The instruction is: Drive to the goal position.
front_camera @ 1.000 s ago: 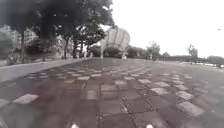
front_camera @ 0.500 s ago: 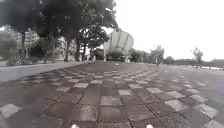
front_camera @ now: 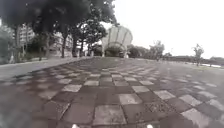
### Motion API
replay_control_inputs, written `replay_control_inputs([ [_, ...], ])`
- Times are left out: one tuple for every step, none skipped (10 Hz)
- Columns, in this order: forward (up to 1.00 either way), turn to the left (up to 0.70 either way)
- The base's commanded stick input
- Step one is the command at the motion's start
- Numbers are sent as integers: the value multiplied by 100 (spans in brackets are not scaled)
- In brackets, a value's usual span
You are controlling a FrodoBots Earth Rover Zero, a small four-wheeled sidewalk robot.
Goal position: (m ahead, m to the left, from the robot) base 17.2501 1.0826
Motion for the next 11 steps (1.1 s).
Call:
replay_control_inputs([
  [100, 0],
  [100, 0],
  [100, 0],
  [100, 0],
  [100, 0],
  [100, 0],
  [100, 0],
  [100, 0],
  [100, 0],
  [100, 0],
  [100, 0],
])
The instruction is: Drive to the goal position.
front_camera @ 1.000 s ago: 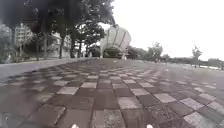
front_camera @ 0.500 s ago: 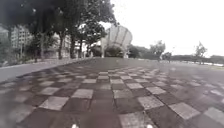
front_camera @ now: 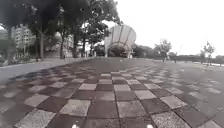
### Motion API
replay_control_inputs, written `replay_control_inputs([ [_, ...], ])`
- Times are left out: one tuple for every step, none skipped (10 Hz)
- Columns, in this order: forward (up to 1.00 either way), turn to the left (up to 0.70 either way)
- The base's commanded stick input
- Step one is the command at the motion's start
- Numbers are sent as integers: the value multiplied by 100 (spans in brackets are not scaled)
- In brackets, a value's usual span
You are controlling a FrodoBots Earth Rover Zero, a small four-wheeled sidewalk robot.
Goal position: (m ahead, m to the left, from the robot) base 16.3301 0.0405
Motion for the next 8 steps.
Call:
replay_control_inputs([
  [100, 0],
  [100, 0],
  [100, 0],
  [100, 0],
  [100, 0],
  [100, 0],
  [100, 0],
  [100, 0],
])
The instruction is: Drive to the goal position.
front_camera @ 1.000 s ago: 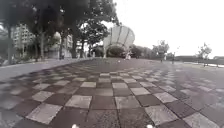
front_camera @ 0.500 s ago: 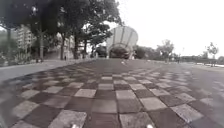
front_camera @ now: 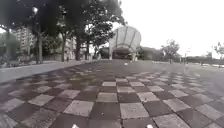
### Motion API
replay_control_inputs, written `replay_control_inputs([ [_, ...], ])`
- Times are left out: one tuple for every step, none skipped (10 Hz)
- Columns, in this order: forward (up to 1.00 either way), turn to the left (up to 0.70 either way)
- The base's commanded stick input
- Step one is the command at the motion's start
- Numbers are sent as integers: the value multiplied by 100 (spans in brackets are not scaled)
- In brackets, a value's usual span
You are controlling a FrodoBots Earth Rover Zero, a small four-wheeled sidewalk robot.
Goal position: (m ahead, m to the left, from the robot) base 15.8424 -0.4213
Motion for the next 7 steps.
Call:
replay_control_inputs([
  [100, 0],
  [100, 0],
  [100, 0],
  [100, 0],
  [100, 0],
  [100, 0],
  [100, 0],
])
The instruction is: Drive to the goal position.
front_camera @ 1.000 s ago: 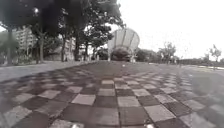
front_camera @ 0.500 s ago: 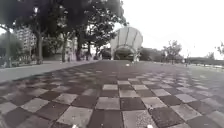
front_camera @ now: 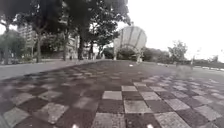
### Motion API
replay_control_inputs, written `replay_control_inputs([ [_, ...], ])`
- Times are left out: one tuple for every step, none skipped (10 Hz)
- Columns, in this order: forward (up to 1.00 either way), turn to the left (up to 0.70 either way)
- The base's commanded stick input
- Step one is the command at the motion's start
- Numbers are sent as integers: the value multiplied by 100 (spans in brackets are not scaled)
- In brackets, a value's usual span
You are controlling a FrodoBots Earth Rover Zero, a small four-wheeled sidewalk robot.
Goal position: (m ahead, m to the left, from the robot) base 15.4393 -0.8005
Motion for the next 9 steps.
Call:
replay_control_inputs([
  [100, 0],
  [100, 0],
  [100, 0],
  [100, 0],
  [100, -1],
  [100, -9],
  [100, -21],
  [100, -34],
  [100, -40],
])
